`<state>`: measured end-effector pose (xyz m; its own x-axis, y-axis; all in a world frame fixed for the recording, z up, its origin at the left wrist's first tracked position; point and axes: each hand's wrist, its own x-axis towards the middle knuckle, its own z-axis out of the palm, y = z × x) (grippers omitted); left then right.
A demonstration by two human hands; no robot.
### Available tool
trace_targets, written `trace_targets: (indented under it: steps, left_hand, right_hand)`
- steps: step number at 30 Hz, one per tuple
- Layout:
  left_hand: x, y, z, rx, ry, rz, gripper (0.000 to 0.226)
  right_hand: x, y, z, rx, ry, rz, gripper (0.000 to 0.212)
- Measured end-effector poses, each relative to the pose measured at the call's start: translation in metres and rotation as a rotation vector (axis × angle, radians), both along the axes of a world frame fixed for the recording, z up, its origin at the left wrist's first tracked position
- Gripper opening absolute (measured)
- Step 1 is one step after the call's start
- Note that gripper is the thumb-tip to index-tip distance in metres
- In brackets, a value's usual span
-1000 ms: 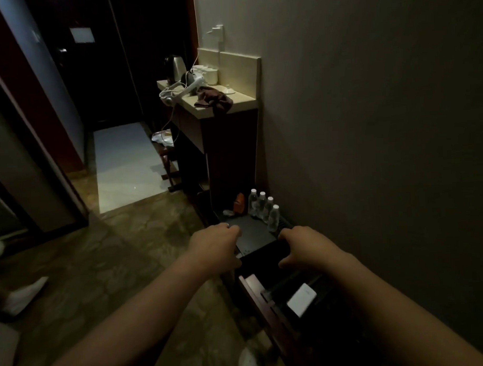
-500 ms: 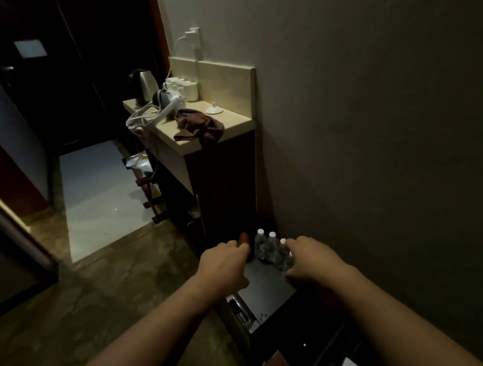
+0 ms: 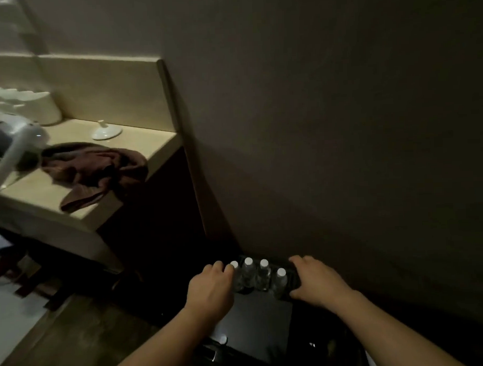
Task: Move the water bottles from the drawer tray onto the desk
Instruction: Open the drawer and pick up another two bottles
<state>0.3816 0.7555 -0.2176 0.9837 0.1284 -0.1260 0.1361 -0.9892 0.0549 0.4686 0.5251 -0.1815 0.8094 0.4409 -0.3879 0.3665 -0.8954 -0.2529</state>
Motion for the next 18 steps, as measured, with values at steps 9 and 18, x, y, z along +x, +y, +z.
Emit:
trace_targets:
  steps: [9, 18]
  left_hand:
    - [0.057, 0.06, -0.098, -0.141, 0.274, -0.07, 0.047]
    - [0.114, 0.076, -0.203, -0.427, 0.299, 0.137, 0.079]
  right_hand:
    - [0.002, 0.016, -0.08, -0.065, 0.153, -0.276, 0.079]
    - [0.035, 0.019, -0.191, -0.028, 0.262, -0.446, 0.08]
